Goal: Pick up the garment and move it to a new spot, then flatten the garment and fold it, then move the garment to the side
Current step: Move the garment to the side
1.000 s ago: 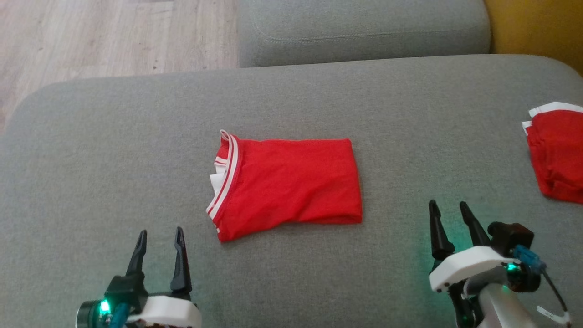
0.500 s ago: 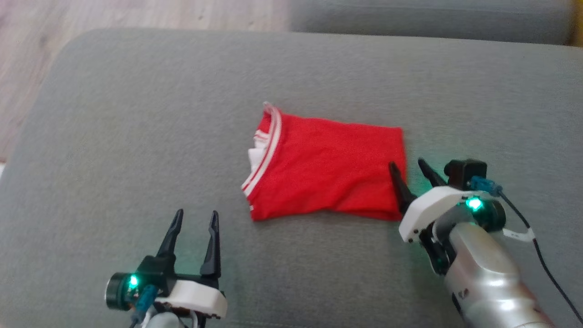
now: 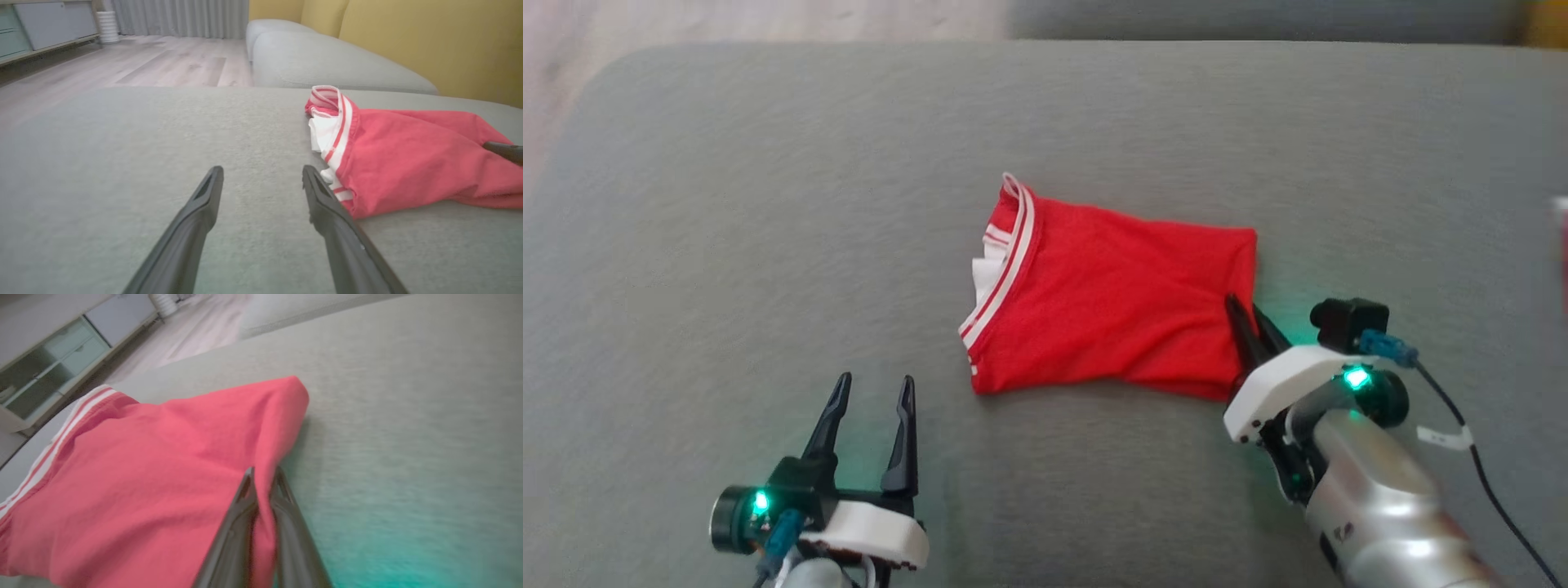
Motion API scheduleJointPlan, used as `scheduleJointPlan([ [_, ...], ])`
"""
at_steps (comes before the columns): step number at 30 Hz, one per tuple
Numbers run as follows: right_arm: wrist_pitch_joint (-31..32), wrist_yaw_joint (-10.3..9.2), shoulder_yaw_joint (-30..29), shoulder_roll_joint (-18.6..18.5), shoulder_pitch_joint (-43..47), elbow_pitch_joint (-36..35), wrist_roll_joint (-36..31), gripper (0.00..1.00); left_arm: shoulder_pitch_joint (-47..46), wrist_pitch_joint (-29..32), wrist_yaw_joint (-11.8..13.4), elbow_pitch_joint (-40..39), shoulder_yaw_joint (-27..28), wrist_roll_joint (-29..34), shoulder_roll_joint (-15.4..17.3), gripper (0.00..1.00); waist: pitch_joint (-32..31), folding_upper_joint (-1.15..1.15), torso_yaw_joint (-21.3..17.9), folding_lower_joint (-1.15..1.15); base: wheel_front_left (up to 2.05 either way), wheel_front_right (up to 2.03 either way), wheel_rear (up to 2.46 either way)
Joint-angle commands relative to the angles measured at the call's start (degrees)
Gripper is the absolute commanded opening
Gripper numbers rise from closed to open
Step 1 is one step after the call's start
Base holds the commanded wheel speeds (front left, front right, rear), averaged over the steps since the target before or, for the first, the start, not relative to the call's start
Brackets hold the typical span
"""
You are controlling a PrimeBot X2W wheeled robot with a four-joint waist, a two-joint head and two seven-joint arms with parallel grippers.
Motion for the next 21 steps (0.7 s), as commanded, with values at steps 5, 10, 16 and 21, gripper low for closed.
scheduleJointPlan([
  [5, -1.21, 0.19, 4.08, 0.06, 2.22, -2.94, 1.73, 0.0, -2.25, -0.3, -0.27, -1.99, 1.2, 0.29, 0.19, 1.0, -2.02, 0.0, -17.48, 0.0, 0.0, 0.0, 0.0],
  [10, -1.25, 0.19, 4.55, 0.06, 3.03, -5.48, 1.86, 0.0, -3.08, -0.3, -0.3, -1.65, 1.83, 0.44, 0.19, 1.0, -1.44, 0.0, -26.3, 0.0, 0.0, 0.0, 0.0],
  [16, -1.26, 0.19, 4.41, 0.06, 4.23, -8.18, 1.48, 0.0, -3.08, -0.3, -0.48, -1.32, 2.1, 0.34, 0.19, 1.0, -1.22, 0.0, -30.35, 0.0, 0.0, 0.0, 0.0],
  [21, -1.26, 0.19, 2.86, 0.06, 2.57, -9.8, -0.24, 0.0, -3.13, -0.31, -0.78, -1.18, 1.96, 0.79, 0.19, 1.0, -0.52, 0.0, -30.67, 0.0, 0.0, 0.0, 0.0],
])
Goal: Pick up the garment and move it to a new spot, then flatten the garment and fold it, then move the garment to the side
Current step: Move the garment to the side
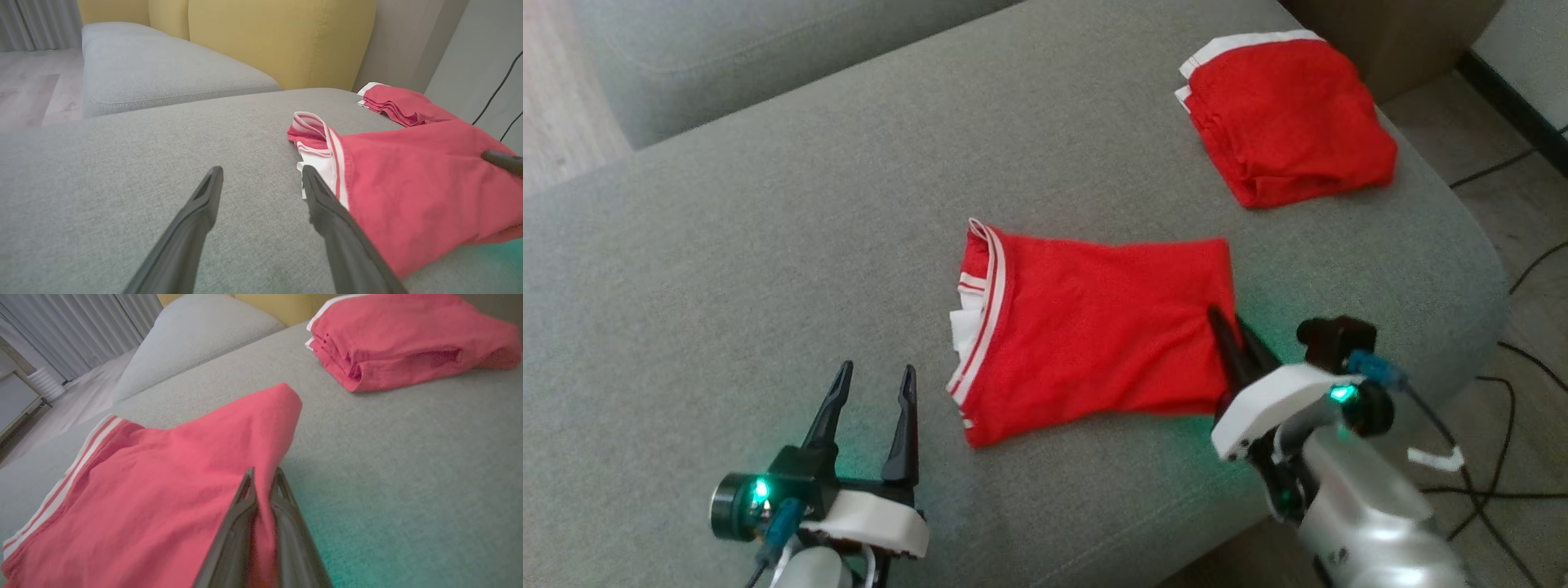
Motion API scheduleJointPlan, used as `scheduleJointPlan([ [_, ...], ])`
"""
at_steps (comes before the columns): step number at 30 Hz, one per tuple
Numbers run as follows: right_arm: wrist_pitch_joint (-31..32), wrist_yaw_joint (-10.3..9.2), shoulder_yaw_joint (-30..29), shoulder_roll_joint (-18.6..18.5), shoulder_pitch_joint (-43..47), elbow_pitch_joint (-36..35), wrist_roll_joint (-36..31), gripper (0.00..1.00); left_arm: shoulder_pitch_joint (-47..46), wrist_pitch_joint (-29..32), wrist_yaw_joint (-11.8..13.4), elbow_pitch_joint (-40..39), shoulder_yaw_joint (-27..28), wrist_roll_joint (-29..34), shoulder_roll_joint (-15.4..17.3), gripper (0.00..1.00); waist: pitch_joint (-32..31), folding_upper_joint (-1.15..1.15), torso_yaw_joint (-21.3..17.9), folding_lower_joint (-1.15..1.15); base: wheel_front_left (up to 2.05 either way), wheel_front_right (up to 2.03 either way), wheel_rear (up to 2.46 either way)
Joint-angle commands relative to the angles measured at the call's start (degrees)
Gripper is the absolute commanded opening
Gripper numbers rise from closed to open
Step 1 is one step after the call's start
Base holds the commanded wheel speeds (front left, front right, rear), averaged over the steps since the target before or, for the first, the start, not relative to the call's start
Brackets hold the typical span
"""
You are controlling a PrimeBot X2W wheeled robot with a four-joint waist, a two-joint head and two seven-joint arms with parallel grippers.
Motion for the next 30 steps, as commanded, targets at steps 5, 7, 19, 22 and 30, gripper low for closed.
scheduleJointPlan([
  [5, -0.79, 0.19, -3.71, -1.86, -8.85, -1.25, -5.84, 0.0, -1.92, -0.31, -0.45, -1.03, 1.68, 0.82, 0.21, 1.0, 1.67, 0.0, 1.41, 0.0, 0.0, 0.0, 0.0],
  [7, -0.79, 0.19, -5.24, -3.54, -12.22, -0.28, -8.08, 0.0, -1.99, -0.31, -0.54, -0.87, 1.62, 0.94, 0.21, 1.0, 2.25, 0.0, 2.3, 0.0, 0.0, 0.0, 0.0],
  [19, 1.61, 0.19, -18.01, -17.26, -31.02, 10.54, -22.24, 0.0, -4.61, -0.31, -0.96, -0.8, 2.45, 2.58, 0.21, 1.0, 7.0, 0.0, 8.02, 0.0, 0.0, 0.0, 0.0],
  [22, 2.0, 0.19, -22.61, -20.48, -33.31, 13.53, -26.27, 0.0, -5.61, -0.31, -1.3, -0.74, 2.16, 3.02, 0.21, 1.0, 8.18, 0.0, 9.26, 0.0, 0.0, 0.0, 0.0],
  [30, 0.17, 0.19, -34.67, -18.46, -33.13, 12.98, -36.79, 1.0, -7.33, -0.31, -1.31, -1.05, 3.06, 3.58, 0.21, 1.0, 8.65, 0.0, 10.79, 0.0, 0.0, 0.0, 0.0],
])
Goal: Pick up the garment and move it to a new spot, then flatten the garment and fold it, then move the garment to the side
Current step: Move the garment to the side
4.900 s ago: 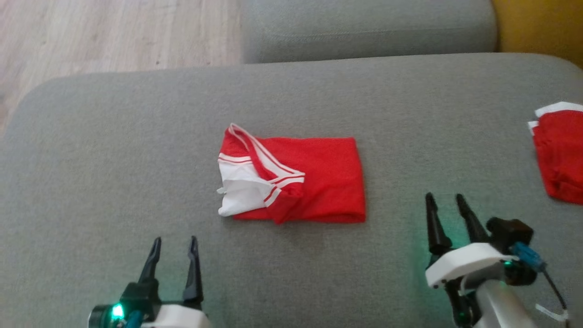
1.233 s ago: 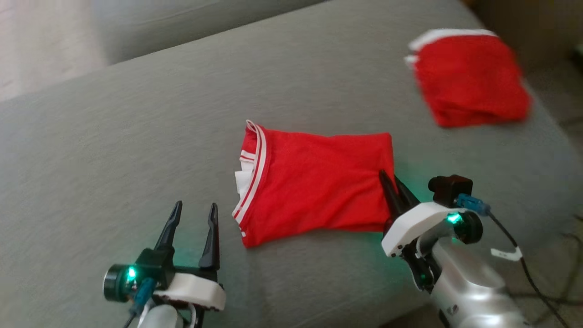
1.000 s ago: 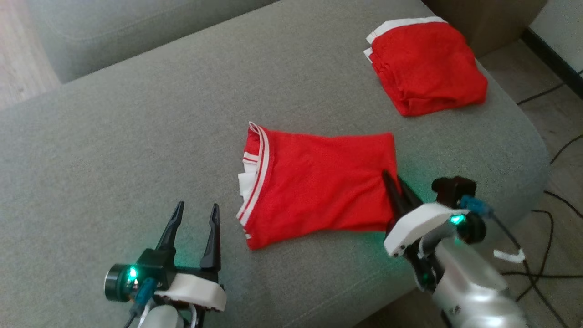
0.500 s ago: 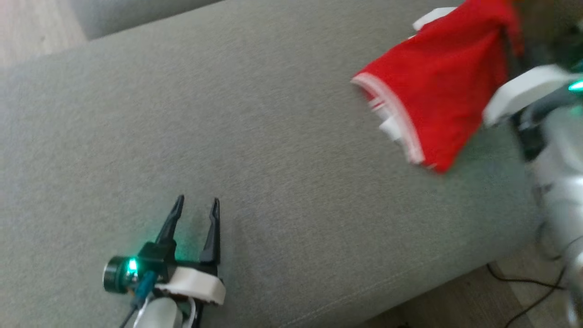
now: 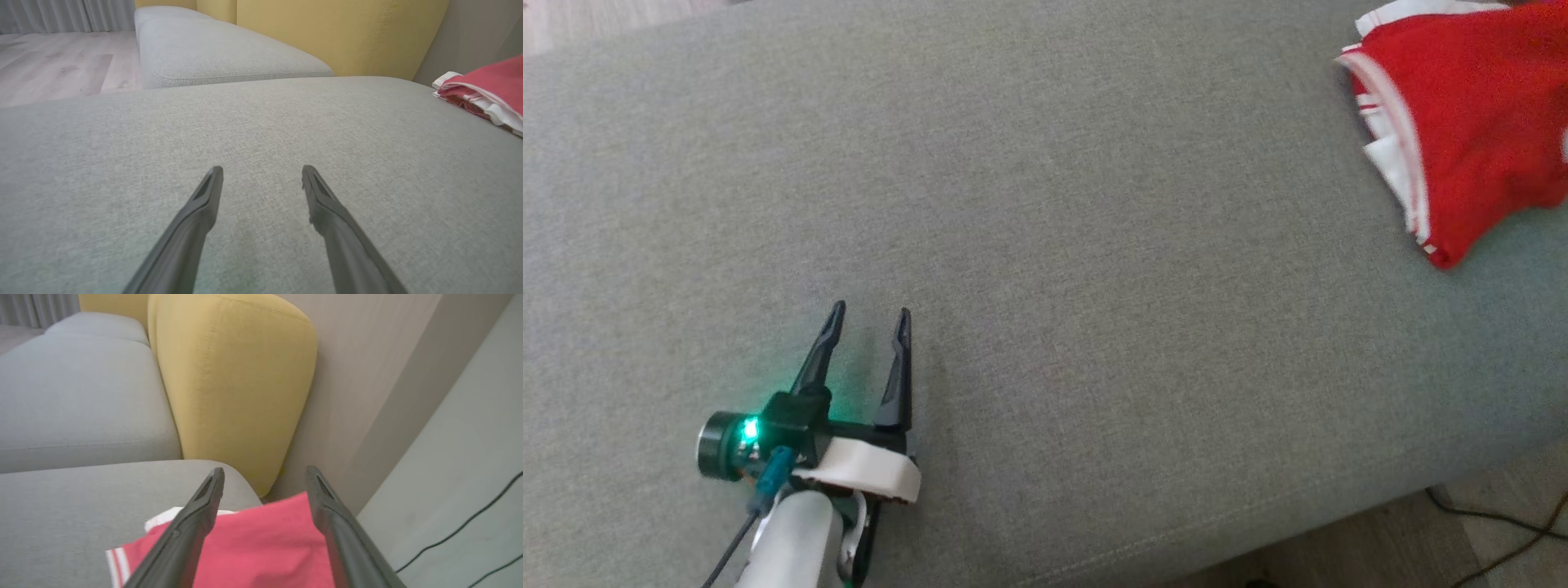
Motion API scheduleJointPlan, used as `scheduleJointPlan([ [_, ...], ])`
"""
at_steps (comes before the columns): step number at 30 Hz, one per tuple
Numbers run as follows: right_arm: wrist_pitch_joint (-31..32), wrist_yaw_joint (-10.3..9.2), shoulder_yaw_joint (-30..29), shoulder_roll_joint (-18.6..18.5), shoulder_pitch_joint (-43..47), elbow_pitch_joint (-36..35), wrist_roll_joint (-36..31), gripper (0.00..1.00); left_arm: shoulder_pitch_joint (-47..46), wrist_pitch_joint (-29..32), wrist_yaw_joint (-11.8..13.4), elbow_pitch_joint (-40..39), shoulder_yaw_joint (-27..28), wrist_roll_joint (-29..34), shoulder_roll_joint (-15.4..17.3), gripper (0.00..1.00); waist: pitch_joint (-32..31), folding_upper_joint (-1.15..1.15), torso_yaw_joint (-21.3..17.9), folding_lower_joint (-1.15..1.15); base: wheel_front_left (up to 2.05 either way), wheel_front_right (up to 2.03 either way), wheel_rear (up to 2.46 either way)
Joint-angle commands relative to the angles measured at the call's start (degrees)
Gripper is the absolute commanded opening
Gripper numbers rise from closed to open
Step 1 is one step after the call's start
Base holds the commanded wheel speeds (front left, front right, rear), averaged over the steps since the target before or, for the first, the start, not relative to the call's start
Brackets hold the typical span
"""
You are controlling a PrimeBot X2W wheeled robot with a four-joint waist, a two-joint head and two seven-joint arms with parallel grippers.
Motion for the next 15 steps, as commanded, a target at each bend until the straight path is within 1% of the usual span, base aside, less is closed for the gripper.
scheduleJointPlan([
  [1, -1.2, 0.19, -1.23, 2.77, 0.19, -3.55, -1.9, 1.0, -1.23, -0.31, 0.29, -1.78, 2.35, 0.4, 0.23, 1.0, -0.43, 0.0, 0.25, -0.01, 0.0, 0.0, 0.0],
  [4, -1.74, 0.19, -2.79, 7.96, 2.41, -7.26, -3.19, 1.0, -0.68, -0.31, 0.78, -2.19, 3.33, 0.09, 0.23, 1.0, -1.19, 0.0, 0.66, -0.01, 0.0, 0.0, 0.0],
  [6, -1.81, 0.19, -2.52, 11.49, 4.63, -11.44, -2.99, 1.0, -0.31, -0.31, 1.12, -2.44, 4.08, -0.16, 0.23, 1.0, -1.63, 0.0, 1.15, -0.01, 0.0, 0.0, 0.0],
  [7, -1.81, 0.19, -2.52, 11.49, 4.63, -11.44, -2.99, 1.0, -0.31, -0.31, 1.12, -2.44, 4.08, -0.16, 0.23, 1.0, -1.63, 0.0, 1.15, -0.01, 0.0, 0.0, 0.0],
  [9, -1.83, 0.19, -1.53, 14.62, 7.91, -16.22, -1.79, 1.0, 0.11, -0.31, 1.51, -2.68, 4.78, -0.65, 0.23, 1.0, -2.18, 0.0, 1.95, -0.01, 0.0, 0.0, 0.0],
  [11, -1.84, 0.19, -0.09, 16.87, 11.75, -20.33, 0.07, 1.0, 0.34, -0.31, 2.0, -3.16, 5.57, -0.94, 0.23, 1.0, -2.78, 0.0, 2.98, -0.01, 0.0, 0.0, 0.0],
  [15, -1.85, 0.19, 2.76, 19.25, 19.87, -26.57, 4.2, 1.0, 0.65, -0.31, 2.86, -3.32, 7.25, -1.69, 0.23, 1.0, -4.39, 0.0, 5.67, -0.01, 0.0, 0.0, 0.0],
])
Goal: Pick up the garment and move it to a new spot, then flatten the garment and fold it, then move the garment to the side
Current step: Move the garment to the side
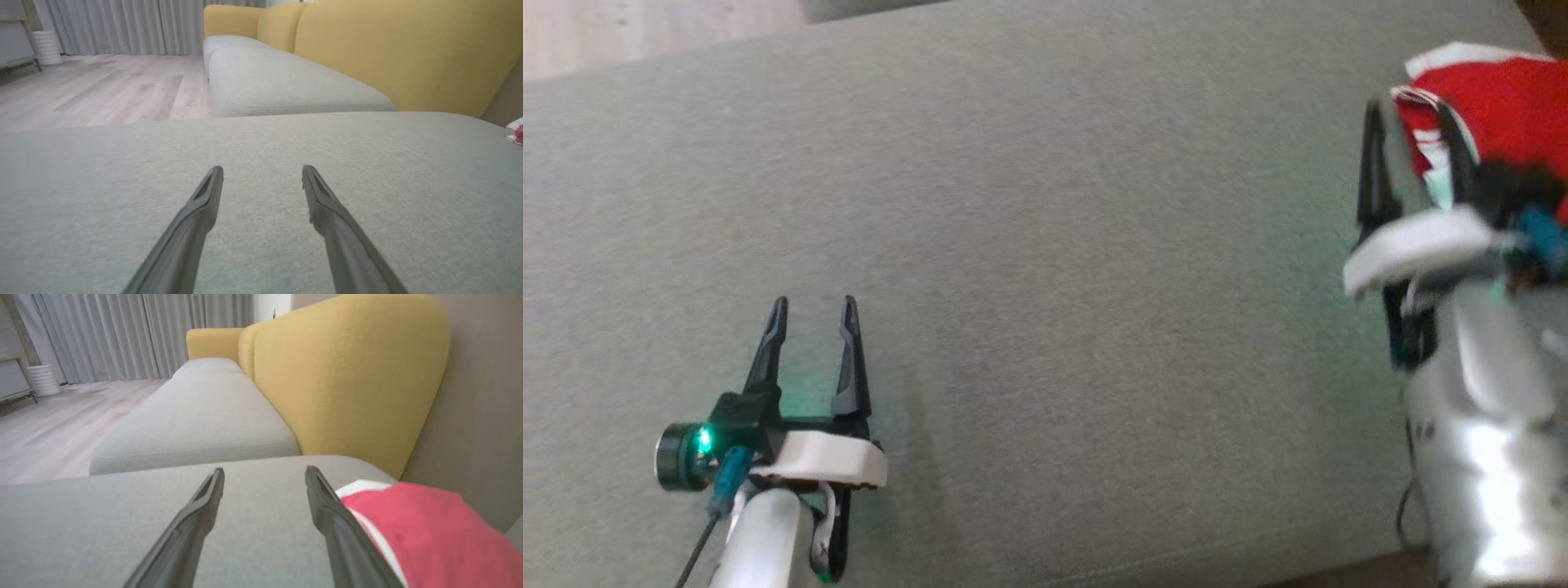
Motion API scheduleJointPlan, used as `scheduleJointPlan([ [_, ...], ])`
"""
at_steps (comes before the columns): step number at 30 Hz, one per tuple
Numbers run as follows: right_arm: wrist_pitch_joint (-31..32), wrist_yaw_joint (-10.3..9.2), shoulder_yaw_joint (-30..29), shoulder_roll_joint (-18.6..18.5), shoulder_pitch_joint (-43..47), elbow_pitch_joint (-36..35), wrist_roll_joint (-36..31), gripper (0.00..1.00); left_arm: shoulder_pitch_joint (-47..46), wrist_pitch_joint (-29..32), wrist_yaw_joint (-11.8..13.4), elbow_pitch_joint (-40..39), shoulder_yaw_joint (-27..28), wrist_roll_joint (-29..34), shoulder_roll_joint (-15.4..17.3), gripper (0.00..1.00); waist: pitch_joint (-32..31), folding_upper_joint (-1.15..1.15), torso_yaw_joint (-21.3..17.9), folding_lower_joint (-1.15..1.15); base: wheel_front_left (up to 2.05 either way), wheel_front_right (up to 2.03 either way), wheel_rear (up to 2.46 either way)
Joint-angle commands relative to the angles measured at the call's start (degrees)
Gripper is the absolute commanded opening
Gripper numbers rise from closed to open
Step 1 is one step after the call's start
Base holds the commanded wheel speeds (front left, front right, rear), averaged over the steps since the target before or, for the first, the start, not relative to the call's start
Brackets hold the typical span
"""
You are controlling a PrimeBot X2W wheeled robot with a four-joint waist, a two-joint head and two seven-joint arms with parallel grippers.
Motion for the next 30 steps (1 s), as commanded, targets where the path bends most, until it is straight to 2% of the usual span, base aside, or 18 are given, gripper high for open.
scheduleJointPlan([
  [1, -0.6, 0.19, 1.74, 0.75, 1.24, -3.01, 1.09, 1.0, 0.21, -0.31, 0.44, -1.65, 2.42, -0.17, 0.3, 1.0, -1.51, 0.0, 2.05, 0.0, 0.0, 0.0, 0.0],
  [8, -0.6, 0.19, 5.97, 1.16, 13.28, -7.6, 8.25, 1.0, 1.15, -0.31, 1.44, -0.99, 3.4, -1.16, 0.3, 1.0, -3.95, 0.0, 7.33, 0.0, 0.0, 0.0, 0.0],
  [12, -0.61, 0.19, 7.03, 1.17, 15.64, -8.75, 9.87, 1.0, 1.71, -0.31, 2.05, -0.86, 3.94, -1.17, 0.3, 1.0, -4.86, 0.0, 8.95, 0.0, 0.0, 0.0, 0.0],
  [24, -0.61, 0.19, 9.31, 1.18, 18.9, -10.52, 12.04, 1.0, 4.04, -0.31, 2.41, -0.17, 6.6, -1.64, 0.3, 1.0, -9.31, 0.0, 10.37, 0.0, 0.0, 0.0, 0.0],
  [30, -0.61, 0.19, 11.44, 1.18, 20.49, -9.0, 12.81, 1.0, 5.2, -0.31, 0.87, 0.87, 7.03, -2.57, 0.3, 1.0, -11.73, 0.0, 10.5, 0.0, 0.0, 0.0, 0.0],
])
